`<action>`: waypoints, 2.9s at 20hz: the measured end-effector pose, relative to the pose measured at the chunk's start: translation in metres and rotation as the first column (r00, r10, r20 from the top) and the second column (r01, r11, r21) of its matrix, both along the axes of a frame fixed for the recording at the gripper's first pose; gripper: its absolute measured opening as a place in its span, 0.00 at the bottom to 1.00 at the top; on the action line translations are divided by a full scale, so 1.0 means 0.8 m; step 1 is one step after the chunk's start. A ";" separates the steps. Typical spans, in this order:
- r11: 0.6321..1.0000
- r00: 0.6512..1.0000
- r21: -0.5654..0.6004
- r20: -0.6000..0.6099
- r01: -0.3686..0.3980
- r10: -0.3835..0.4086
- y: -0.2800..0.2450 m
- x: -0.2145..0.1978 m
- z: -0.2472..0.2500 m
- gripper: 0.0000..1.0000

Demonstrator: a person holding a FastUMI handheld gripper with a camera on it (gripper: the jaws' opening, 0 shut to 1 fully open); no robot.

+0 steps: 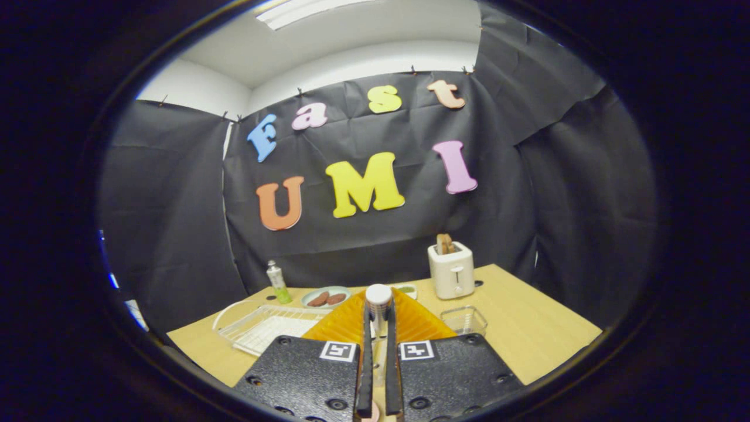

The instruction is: Take the plate from the dish rack, then take the spoon from the basket and place it into the plate.

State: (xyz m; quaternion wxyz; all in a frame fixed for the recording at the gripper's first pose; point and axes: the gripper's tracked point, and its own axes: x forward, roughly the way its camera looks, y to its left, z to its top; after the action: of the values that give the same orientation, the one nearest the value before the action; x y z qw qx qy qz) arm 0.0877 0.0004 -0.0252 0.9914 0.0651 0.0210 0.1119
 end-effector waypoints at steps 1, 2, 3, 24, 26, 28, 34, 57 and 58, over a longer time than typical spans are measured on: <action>1.000 0.999 -0.006 -0.035 -0.023 0.023 0.013 -0.007 -0.018 0.14; 0.999 0.996 -0.008 -0.069 -0.050 0.049 0.026 -0.014 -0.036 0.14; 0.997 0.992 -0.003 -0.101 -0.074 0.074 0.040 -0.021 -0.053 0.14; 0.989 0.948 -0.060 -0.298 -0.138 0.114 0.118 -0.053 -0.147 0.24; 0.994 0.961 -0.093 -0.273 -0.061 0.033 0.097 -0.052 -0.133 0.47; 0.994 0.970 -0.111 -0.241 -0.011 -0.016 0.085 -0.055 -0.114 0.70; 0.995 0.986 -0.078 -0.152 0.057 -0.069 0.063 -0.081 -0.063 1.00; 0.952 0.961 -0.156 0.124 0.264 -0.247 -0.025 -0.177 0.054 1.00; 0.951 0.960 -0.152 0.122 0.269 -0.252 -0.028 -0.176 0.053 1.00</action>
State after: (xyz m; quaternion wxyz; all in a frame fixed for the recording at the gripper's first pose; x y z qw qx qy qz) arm -0.0528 -0.0219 0.0173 0.9992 -0.0217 -0.0285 -0.0191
